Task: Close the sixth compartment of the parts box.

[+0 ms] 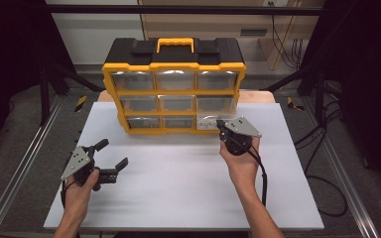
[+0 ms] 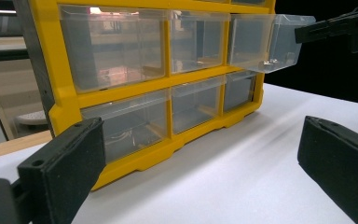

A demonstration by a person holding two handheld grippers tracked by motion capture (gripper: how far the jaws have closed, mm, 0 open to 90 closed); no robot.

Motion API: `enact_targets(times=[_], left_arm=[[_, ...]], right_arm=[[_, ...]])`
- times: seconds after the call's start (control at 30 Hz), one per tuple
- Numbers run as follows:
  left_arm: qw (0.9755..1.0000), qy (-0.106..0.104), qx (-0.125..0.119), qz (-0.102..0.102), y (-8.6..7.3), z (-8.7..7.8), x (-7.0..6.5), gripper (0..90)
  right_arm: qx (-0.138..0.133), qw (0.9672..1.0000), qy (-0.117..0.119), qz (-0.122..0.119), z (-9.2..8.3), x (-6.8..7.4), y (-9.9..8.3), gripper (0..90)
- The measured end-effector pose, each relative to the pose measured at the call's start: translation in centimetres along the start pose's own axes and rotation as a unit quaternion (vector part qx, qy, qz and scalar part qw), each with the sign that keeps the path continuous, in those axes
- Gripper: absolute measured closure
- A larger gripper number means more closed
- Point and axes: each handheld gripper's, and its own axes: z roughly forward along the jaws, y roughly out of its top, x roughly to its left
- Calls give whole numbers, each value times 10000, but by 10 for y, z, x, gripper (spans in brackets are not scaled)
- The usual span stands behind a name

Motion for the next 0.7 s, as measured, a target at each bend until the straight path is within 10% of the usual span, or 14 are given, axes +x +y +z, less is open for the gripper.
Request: enact_targets(times=[0.7], left_arm=[[10000,-12,-15,5,1,0,-1,11]], right_arm=[[73,9999,-29,78,25,-6,12,900]])
